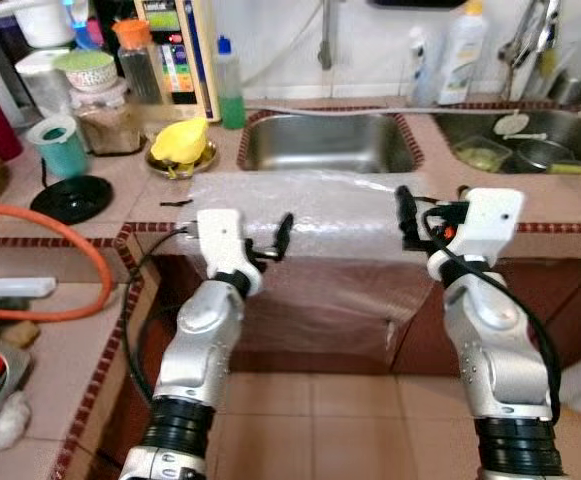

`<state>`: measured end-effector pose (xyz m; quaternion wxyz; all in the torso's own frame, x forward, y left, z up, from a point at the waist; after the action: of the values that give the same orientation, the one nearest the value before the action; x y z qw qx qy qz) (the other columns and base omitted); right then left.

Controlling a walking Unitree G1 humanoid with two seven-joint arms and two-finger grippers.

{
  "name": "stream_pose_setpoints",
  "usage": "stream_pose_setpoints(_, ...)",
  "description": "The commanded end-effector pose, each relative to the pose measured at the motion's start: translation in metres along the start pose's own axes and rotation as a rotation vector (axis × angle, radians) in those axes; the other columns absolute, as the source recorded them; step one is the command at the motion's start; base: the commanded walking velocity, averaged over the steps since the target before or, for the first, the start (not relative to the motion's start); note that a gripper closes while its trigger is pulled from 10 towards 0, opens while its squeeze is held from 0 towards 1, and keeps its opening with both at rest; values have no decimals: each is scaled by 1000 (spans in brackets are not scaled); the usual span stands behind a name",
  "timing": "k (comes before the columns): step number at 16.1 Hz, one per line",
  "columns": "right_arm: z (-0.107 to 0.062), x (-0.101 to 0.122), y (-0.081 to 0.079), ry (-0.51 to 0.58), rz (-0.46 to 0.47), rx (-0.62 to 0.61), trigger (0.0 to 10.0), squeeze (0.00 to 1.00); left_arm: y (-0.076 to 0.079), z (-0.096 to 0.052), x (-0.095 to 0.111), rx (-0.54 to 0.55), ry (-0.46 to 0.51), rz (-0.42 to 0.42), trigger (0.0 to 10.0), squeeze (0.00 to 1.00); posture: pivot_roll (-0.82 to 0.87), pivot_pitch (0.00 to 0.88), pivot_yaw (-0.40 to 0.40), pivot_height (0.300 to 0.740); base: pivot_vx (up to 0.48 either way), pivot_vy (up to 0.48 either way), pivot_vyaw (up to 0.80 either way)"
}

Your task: Kitchen organization

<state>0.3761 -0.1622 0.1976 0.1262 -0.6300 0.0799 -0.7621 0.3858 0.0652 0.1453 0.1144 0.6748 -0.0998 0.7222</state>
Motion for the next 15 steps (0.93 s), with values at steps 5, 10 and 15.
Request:
stream_pose_setpoints(5, -1, 4, 3, 10, -10, -7, 10000, 0, 2, 0, 4, 3, 10, -15, 10000, 0, -53, 0, 72, 740, 0, 0, 0)
stream_pose_setpoints(10, -1, 3, 0, 12, -9, 1, 10000, 0, -1, 1, 10, 21, 23, 18, 10000, 0, -49, 0, 73, 740, 0, 0, 0)
stream_pose_setpoints(15, -9, 5, -12, 25, -1, 72, 10000, 0, -38, -15, 24, 171, 98, 148, 10000, 0, -44, 0, 72, 740, 0, 0, 0)
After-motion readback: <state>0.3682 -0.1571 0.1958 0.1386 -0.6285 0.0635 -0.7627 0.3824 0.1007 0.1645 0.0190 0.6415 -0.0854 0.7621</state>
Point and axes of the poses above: a point about 5 cm out from each wrist's last joint towards the gripper, its own z axis pointing out of the wrist towards the gripper, its own x axis along the axis of the wrist's last joint, y = z × x, the point moved 6 cm from there along z, pointing out of the wrist towards the gripper, and after that the axes turned 14 degrees about z, right-handed, at the moved point
